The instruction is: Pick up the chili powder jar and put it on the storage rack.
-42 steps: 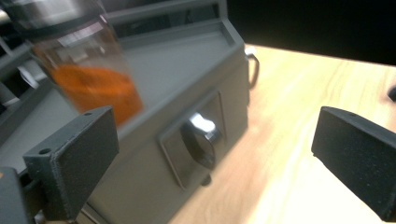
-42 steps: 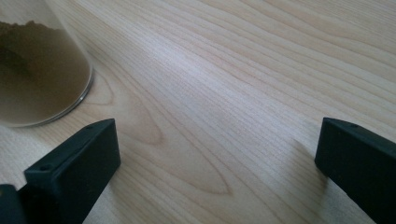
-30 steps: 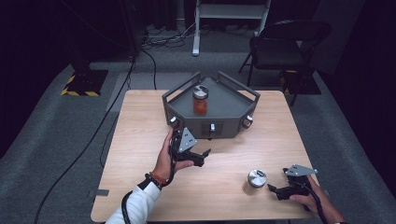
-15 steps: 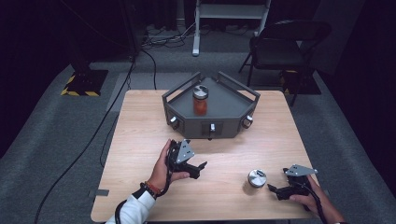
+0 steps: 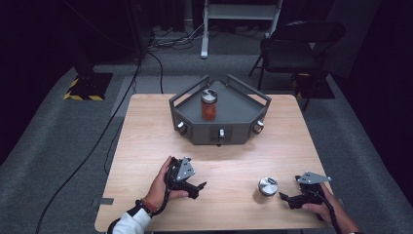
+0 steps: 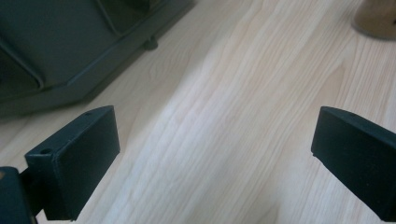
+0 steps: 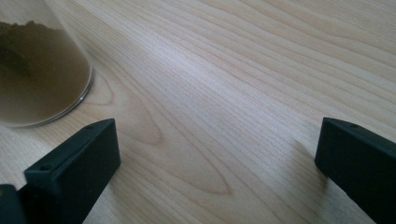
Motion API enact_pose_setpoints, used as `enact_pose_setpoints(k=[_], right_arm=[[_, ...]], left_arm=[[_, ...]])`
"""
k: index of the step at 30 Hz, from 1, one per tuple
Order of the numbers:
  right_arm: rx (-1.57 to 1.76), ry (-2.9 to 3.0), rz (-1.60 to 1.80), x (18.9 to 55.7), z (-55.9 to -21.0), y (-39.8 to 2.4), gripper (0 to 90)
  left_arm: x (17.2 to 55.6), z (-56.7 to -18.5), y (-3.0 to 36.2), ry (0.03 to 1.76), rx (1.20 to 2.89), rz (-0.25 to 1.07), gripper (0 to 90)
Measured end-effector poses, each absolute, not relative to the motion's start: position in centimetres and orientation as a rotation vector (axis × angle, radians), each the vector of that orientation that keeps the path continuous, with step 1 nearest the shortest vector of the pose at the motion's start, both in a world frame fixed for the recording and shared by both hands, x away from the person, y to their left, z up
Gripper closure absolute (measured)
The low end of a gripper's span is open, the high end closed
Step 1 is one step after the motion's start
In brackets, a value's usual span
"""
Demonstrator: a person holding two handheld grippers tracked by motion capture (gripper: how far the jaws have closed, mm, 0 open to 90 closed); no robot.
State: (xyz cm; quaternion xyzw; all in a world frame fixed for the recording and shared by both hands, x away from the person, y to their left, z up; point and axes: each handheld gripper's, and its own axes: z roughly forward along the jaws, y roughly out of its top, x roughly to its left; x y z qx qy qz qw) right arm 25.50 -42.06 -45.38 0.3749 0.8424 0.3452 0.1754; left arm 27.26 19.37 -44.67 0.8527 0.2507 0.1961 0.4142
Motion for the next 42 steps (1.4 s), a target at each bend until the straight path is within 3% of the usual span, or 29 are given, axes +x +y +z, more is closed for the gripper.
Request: enact_pose_setpoints(k=[23, 42], right_arm=[[1.064, 2.386, 0.978, 25.5, -45.4, -42.0, 0.0], [1.058, 2.389, 0.979, 25.6, -45.4, -42.1, 0.0]], left_arm=[[27.7, -45.5, 22.5, 0.752, 2.277, 0.429, 1.1], [28.4, -46.3, 23.7, 0.817, 2.243, 0.336, 0.3]])
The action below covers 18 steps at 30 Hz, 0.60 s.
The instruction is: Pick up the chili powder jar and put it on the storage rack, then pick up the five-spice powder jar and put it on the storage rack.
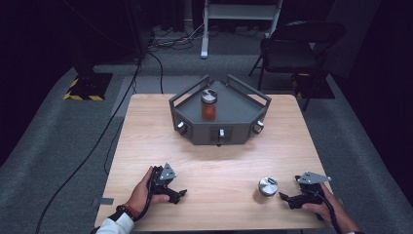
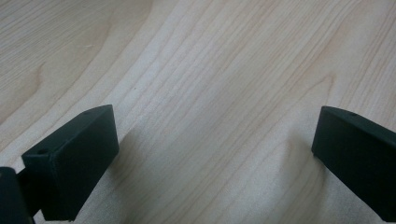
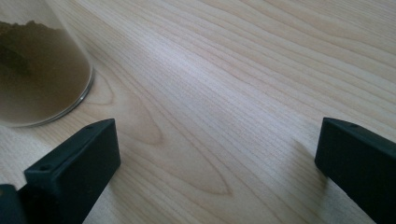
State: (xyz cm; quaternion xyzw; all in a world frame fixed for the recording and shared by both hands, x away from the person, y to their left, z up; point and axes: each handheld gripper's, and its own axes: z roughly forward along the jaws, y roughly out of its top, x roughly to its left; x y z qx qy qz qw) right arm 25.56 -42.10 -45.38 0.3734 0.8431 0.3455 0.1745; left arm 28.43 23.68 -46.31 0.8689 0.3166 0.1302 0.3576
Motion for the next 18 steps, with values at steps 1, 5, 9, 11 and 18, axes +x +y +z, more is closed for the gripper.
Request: enact_pose_setpoints(k=[1, 5, 9, 11, 18], right_arm=[[1.058, 2.390, 0.979, 25.56, -45.38, -42.10, 0.0], [1.057, 2.391, 0.980, 25.58, -45.38, -42.12, 0.0], [1.052, 2.395, 0.981, 25.63, -45.38, -42.22, 0.0], [1.053, 2.392, 0.983, 25.54, -45.40, -42.28, 0.0], [1.045, 2.397, 0.983, 25.79, -45.38, -42.25, 0.0]], left_arm=[[28.41, -46.32, 23.69, 0.817, 2.242, 0.336, 0.3], [28.25, -46.33, 23.73, 0.820, 2.241, 0.338, 0.2], [28.32, -46.32, 23.76, 0.816, 2.242, 0.336, 0.1], [28.38, -46.33, 23.79, 0.814, 2.242, 0.334, 0.1], [28.07, -46.35, 24.02, 0.828, 2.238, 0.339, 0.2]])
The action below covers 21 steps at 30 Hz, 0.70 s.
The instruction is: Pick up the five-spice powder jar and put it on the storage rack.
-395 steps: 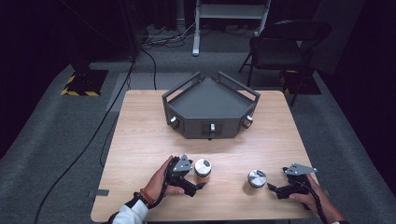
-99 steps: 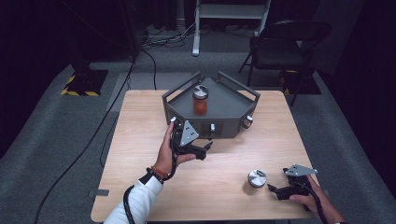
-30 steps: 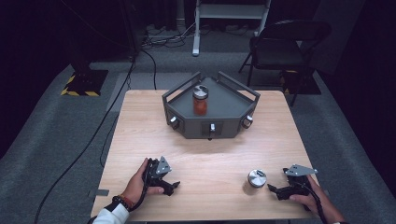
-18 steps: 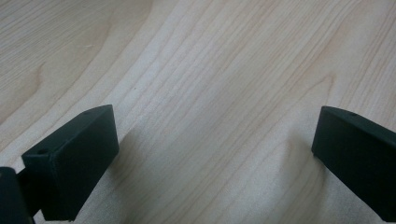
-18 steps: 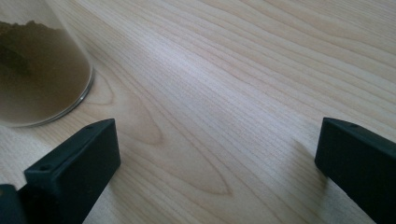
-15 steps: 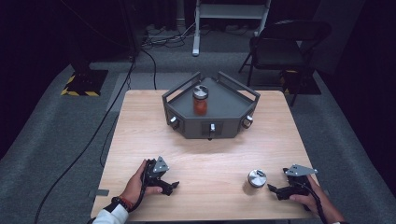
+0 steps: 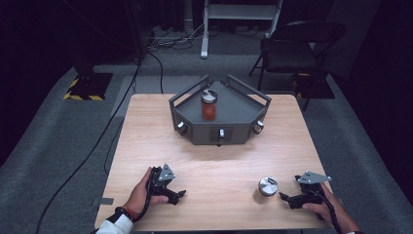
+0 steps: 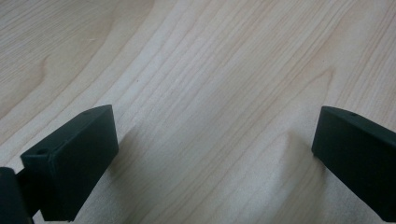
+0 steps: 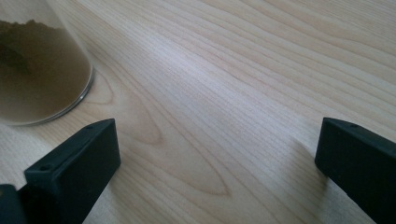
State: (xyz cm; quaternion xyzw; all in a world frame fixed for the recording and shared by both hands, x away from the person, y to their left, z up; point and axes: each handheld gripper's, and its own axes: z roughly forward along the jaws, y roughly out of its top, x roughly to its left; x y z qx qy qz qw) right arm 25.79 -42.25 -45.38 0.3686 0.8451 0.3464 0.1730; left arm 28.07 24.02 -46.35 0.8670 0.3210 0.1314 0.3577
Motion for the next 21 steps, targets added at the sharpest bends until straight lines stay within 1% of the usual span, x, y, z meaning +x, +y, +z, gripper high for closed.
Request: enact_pose_setpoints(k=[11, 15, 21], right_arm=[[1.046, 2.397, 0.984, 25.8, -45.4, -42.2, 0.0], [1.050, 2.439, 0.974, 26.2, -44.7, -42.1, 1.5], [1.011, 2.416, 1.008, 25.3, -43.9, -42.2, 1.5]], left_arm=[[27.8, -46.3, 24.1, 0.836, 2.236, 0.344, 0.2], [27.8, -46.3, 24.1, 0.837, 2.236, 0.344, 0.2], [27.7, -46.3, 24.1, 0.840, 2.236, 0.344, 0.2]])
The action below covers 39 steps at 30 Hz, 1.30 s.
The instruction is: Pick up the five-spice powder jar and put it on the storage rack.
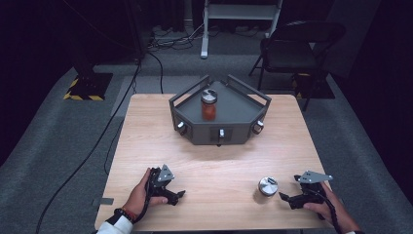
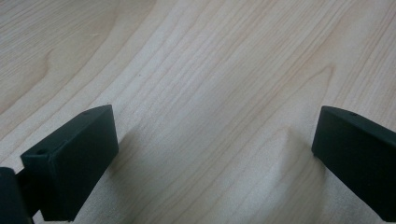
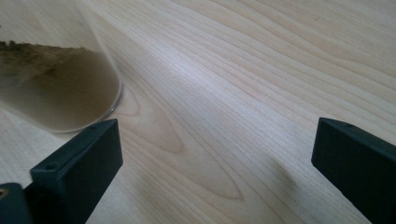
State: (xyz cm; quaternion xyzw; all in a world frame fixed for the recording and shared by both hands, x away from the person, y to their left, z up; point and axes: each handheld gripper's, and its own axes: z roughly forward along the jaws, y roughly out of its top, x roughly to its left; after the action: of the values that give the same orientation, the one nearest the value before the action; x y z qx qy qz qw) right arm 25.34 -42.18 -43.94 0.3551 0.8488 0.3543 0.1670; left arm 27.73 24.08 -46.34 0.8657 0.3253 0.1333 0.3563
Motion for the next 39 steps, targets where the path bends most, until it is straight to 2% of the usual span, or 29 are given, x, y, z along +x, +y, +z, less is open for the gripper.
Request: enact_pose_setpoints(k=[17, 34, 37, 39], right_arm=[[0.823, 2.489, 1.027, 24.5, -42.5, -41.1, 2.2], [0.770, 2.555, 1.227, 25.9, -43.3, -39.4, 4.7], [0.754, 2.548, 1.243, 25.9, -43.6, -38.9, 7.3], [0.751, 2.537, 1.249, 25.8, -43.7, -38.6, 13.7]], left_arm=[[27.8, -46.3, 24.1, 0.839, 2.236, 0.343, 0.2], [27.8, -46.3, 24.1, 0.839, 2.236, 0.343, 0.1], [27.8, -46.3, 24.1, 0.839, 2.236, 0.343, 0.2], [27.8, -46.3, 24.1, 0.839, 2.236, 0.343, 0.1]])
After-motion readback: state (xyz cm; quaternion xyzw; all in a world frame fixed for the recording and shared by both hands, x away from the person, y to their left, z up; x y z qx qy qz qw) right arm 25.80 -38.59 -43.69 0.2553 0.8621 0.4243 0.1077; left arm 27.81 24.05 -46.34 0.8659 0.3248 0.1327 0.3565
